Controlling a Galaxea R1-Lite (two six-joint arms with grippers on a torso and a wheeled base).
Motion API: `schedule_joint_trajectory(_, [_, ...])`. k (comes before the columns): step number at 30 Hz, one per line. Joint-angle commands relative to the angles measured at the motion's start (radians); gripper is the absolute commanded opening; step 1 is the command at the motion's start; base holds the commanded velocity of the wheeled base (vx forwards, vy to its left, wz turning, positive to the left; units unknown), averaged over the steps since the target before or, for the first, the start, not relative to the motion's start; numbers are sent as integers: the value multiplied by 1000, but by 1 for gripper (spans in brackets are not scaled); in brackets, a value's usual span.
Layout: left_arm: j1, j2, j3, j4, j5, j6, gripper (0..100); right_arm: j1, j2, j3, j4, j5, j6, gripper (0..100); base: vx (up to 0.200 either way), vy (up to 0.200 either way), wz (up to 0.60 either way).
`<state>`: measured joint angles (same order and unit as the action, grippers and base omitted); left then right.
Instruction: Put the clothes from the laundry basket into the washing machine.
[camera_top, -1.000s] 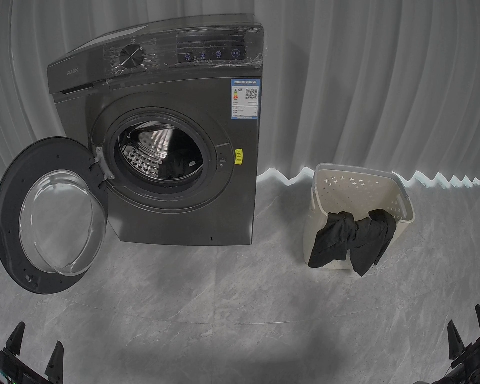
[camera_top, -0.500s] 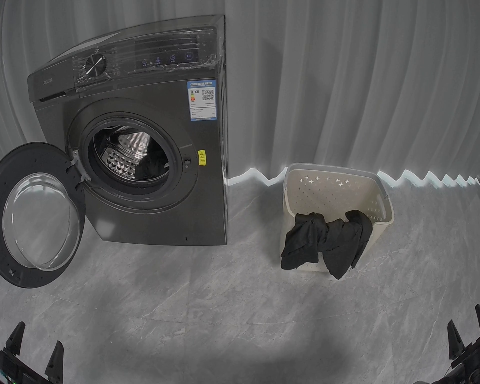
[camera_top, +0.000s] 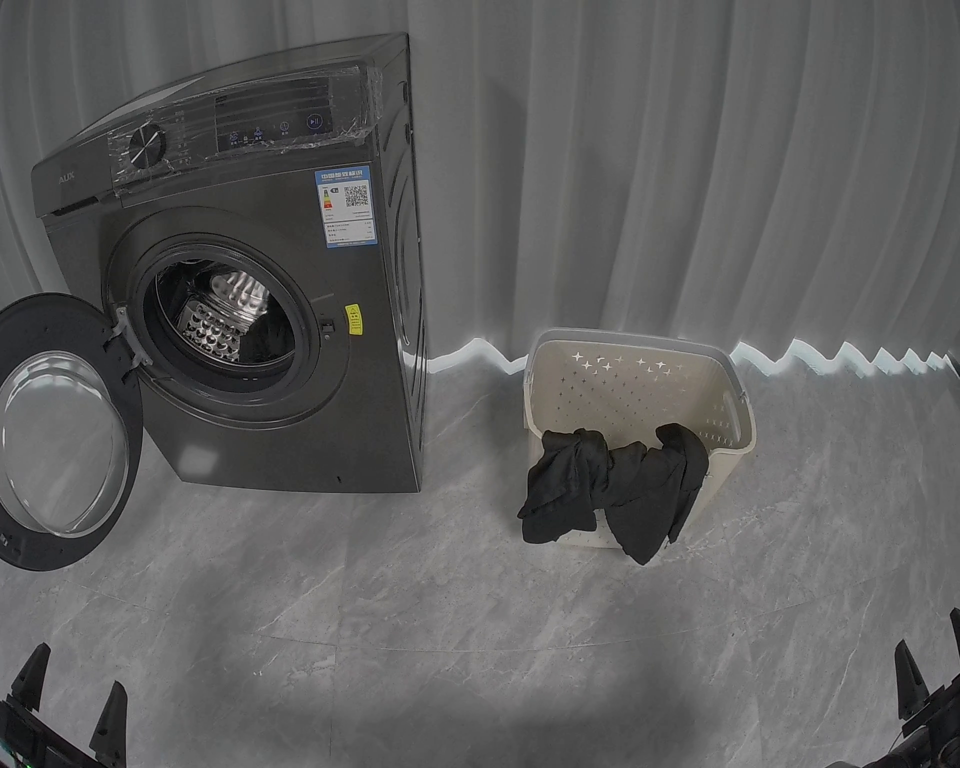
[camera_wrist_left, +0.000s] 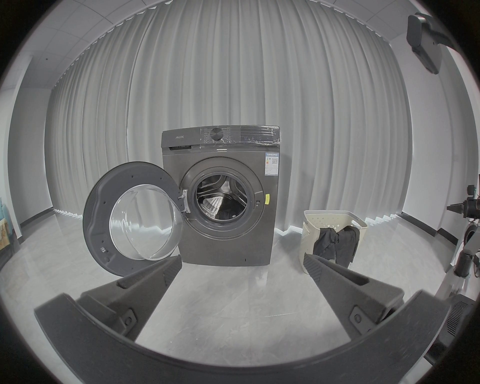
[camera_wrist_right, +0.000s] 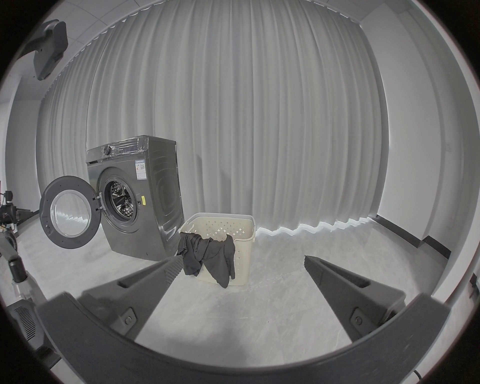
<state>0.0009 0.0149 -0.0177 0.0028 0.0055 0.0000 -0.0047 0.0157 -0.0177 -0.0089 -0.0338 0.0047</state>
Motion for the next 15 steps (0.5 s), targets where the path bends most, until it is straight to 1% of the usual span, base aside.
schedule_joint_trajectory(1, [1, -15, 16, 0, 1, -2, 100, 0, -16, 18, 0, 0, 0, 100, 200, 0, 0])
schedule_joint_trajectory(8, [2, -15, 16, -1, 1, 0, 100, 0, -16, 18, 0, 0, 0, 100, 200, 0, 0])
schedule_joint_trajectory(15, [1, -15, 16, -1, 1, -2, 100, 0, -16, 18, 0, 0, 0, 100, 0, 0, 0])
